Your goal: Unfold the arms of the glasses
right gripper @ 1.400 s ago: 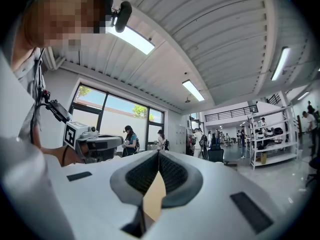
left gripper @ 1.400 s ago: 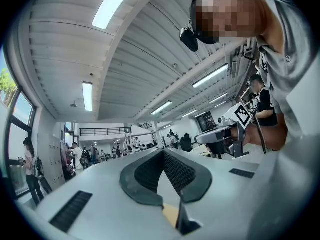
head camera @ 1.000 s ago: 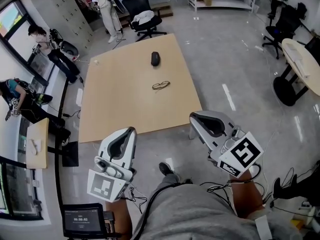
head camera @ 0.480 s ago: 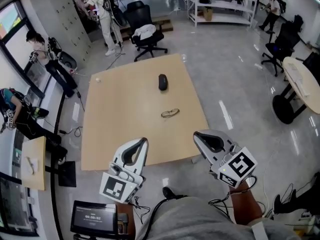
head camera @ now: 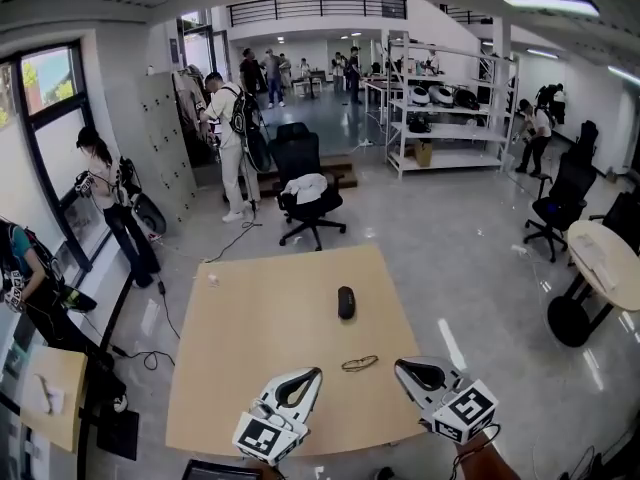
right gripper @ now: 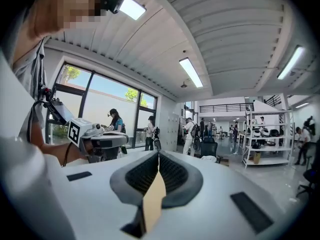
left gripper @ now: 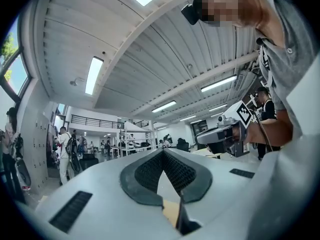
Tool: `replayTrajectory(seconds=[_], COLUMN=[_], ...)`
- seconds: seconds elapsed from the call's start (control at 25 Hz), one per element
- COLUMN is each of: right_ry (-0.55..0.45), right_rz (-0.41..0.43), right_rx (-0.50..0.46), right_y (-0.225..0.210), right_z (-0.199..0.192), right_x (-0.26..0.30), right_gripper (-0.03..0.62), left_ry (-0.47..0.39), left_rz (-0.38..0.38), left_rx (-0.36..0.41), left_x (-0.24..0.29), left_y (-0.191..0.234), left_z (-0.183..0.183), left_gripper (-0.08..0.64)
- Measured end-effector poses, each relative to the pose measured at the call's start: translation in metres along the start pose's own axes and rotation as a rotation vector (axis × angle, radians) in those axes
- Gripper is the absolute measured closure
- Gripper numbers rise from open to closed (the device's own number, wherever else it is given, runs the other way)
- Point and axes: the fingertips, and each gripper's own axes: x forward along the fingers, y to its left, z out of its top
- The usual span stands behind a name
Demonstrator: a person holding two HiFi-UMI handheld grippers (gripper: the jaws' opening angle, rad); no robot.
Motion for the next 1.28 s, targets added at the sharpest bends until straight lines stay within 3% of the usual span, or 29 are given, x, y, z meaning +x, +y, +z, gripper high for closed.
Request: replayTrajectory(seconds=[0.28, 0.48, 0.76, 1.0, 1.28], right_ry=[0.018, 0.054, 0.052, 0.138, 0.341], right_rz=[0.011, 0.032, 0.101, 0.145, 0.164], right_rx=[0.044, 0.083, 0.066, 0.137, 0.252], right_y=[-0.070, -0.120, -0.187, -0.226, -0.229], right_z=[-0.012, -0.024, -0.047, -0.118, -0.248], right_x=[0.060, 0.093, 0.122, 0.144, 0.187], right_gripper=[0.584, 0.584, 0.584, 0.584, 0.583], left_ry=[0.045, 0.105, 0.118, 0.235, 0.433], left_rz=[0.026, 0.019, 0.078, 0.095, 0.044], left_rx=[-0.023, -0.022, -0.020, -0.096, -0.231], left_x=[0.061, 0.109, 0.173, 0.213, 0.219], left_y=[0.053, 0.076, 0.093, 0.091, 0.096], left_z=[-0.026, -0.042, -0.064, -0.139, -0.273], left_gripper=[0.555, 0.555, 0.555, 0.555, 0.555])
